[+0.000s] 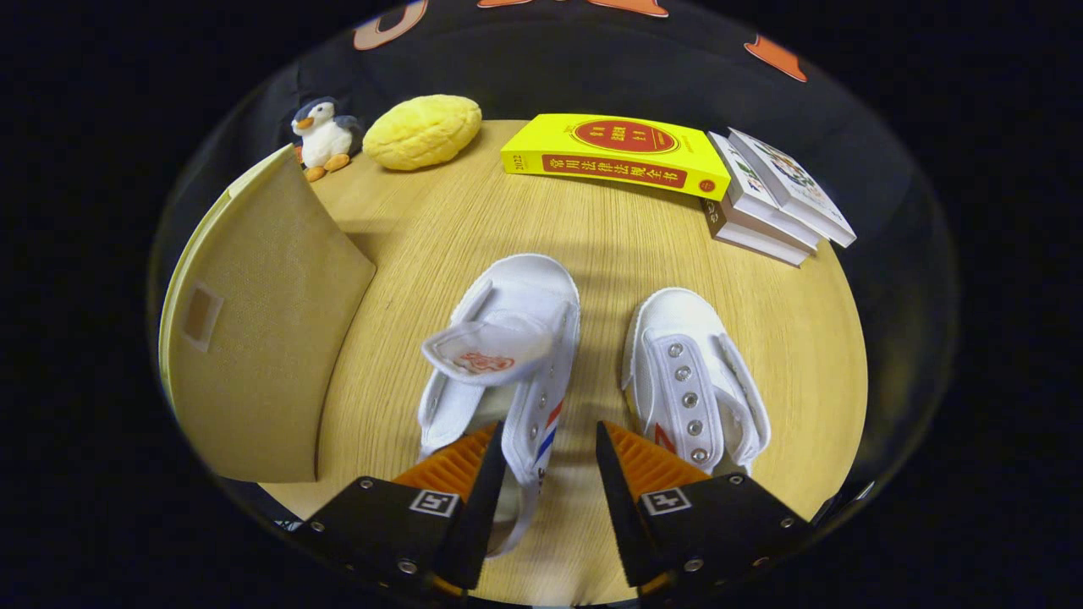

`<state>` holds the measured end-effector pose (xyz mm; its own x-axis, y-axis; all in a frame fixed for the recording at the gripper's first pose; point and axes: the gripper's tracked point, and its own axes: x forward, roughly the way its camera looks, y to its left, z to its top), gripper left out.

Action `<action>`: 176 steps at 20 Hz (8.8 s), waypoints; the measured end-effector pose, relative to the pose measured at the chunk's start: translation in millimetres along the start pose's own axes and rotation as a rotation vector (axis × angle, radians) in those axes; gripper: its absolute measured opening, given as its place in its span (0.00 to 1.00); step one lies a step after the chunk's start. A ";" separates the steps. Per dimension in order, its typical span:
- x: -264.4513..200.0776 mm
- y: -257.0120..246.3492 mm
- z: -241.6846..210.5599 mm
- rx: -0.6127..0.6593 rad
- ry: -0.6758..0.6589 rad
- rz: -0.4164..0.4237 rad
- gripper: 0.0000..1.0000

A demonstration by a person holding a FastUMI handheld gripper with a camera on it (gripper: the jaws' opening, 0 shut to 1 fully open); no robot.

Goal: Open the storage box then place both shoes into the box .Put the left shoe in first, then the right shoe, with the right side of both shoes facing outward in a uniform manner.

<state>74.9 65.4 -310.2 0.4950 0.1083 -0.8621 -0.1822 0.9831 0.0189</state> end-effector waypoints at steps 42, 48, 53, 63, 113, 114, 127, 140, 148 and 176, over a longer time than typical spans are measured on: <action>-198.8 185.6 112.3 0.479 -0.352 0.218 0.00; -155.3 262.6 107.3 0.451 -0.260 0.215 0.00; -111.2 299.1 85.2 0.471 -0.160 0.162 0.00; -121.0 297.1 89.1 0.334 -0.197 0.147 0.99; 13.0 -130.0 -21.4 0.086 -0.122 -0.092 0.17; 15.1 -133.8 -22.9 0.095 -0.125 -0.102 0.10; -38.3 -110.1 9.6 0.322 -0.230 0.016 0.00; -131.5 31.4 66.5 0.419 -0.304 0.001 0.00; -169.2 138.0 86.2 0.460 -0.323 -0.043 0.00; -126.7 239.5 62.5 0.395 -0.253 -0.160 0.03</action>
<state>21.7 296.3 -164.8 0.6904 -0.0644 -0.7206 0.2244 0.9660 0.1287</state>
